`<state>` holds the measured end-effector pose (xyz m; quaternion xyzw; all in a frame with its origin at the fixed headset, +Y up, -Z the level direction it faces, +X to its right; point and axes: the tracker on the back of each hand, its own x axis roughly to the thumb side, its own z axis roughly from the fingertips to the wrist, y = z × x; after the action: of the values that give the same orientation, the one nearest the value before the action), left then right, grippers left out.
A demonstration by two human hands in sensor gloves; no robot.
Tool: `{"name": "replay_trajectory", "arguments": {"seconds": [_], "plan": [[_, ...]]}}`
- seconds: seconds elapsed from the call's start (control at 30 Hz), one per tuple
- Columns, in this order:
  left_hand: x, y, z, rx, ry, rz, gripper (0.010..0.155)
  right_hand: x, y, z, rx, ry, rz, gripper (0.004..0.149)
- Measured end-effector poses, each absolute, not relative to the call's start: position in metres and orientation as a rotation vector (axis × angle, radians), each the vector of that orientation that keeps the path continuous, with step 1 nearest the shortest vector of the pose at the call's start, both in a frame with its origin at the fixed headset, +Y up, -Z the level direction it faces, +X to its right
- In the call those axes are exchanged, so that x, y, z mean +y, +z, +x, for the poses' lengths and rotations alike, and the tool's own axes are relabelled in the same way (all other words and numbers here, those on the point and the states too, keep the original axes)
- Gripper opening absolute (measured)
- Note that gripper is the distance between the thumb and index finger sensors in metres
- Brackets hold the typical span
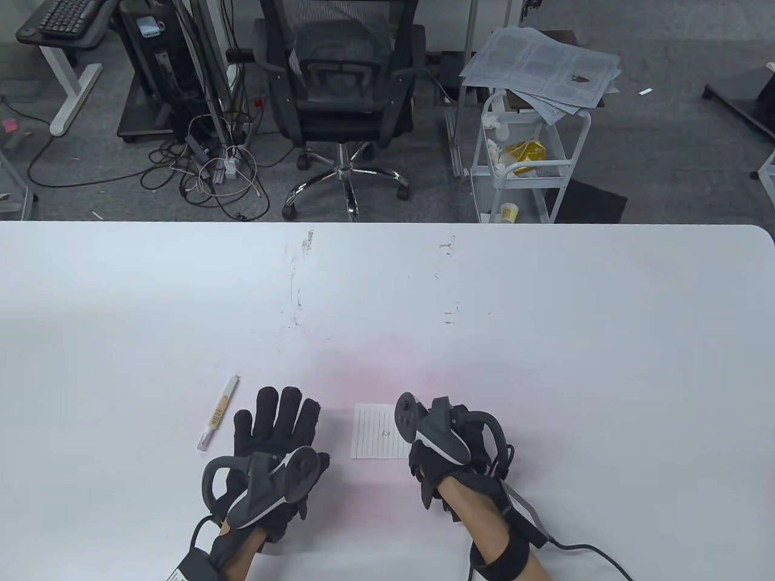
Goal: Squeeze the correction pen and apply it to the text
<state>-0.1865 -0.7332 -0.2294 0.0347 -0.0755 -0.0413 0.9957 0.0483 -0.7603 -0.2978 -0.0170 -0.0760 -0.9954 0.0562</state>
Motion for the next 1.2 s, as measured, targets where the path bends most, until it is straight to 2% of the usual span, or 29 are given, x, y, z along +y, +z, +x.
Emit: {"name": "replay_trajectory", "arguments": {"seconds": [0.13, 0.27, 0.4, 0.5, 0.7, 0.77, 0.9, 1.03, 1.2], "plan": [[-0.733, -0.230, -0.187, -0.151, -0.078, 0.071, 0.080, -0.759, -0.297, 0.049, -0.226, -3.006, -0.047, 0.041], [-0.733, -0.230, -0.187, -0.150, -0.076, 0.072, 0.080, -0.751, -0.292, 0.055, -0.263, -3.009, -0.013, 0.057], [-0.733, -0.230, -0.187, -0.149, -0.075, 0.074, 0.080, -0.738, -0.287, 0.062, -0.161, -3.009, 0.006, 0.069], [-0.733, -0.230, -0.188, -0.149, -0.073, 0.077, 0.080, -0.726, -0.281, 0.070, -0.029, -3.051, 0.004, 0.074], [-0.733, -0.230, -0.189, -0.144, -0.068, 0.076, 0.080, -0.705, -0.260, 0.097, 0.448, -3.134, -0.069, 0.074], [-0.733, -0.230, -0.189, -0.141, -0.065, 0.077, 0.080, -0.706, -0.256, 0.107, 0.503, -3.143, -0.141, 0.074], [-0.734, -0.231, -0.188, -0.140, -0.055, 0.073, 0.080, -0.719, -0.258, 0.122, 0.440, -3.177, -0.222, 0.075], [-0.736, -0.232, -0.191, -0.135, -0.070, 0.069, 0.080, -0.732, -0.264, 0.128, 0.321, -3.180, -0.204, 0.076], [-0.731, -0.236, -0.207, -0.089, -0.043, 0.070, 0.079, -0.732, -0.265, 0.126, 0.341, -3.190, -0.209, 0.076]]}}
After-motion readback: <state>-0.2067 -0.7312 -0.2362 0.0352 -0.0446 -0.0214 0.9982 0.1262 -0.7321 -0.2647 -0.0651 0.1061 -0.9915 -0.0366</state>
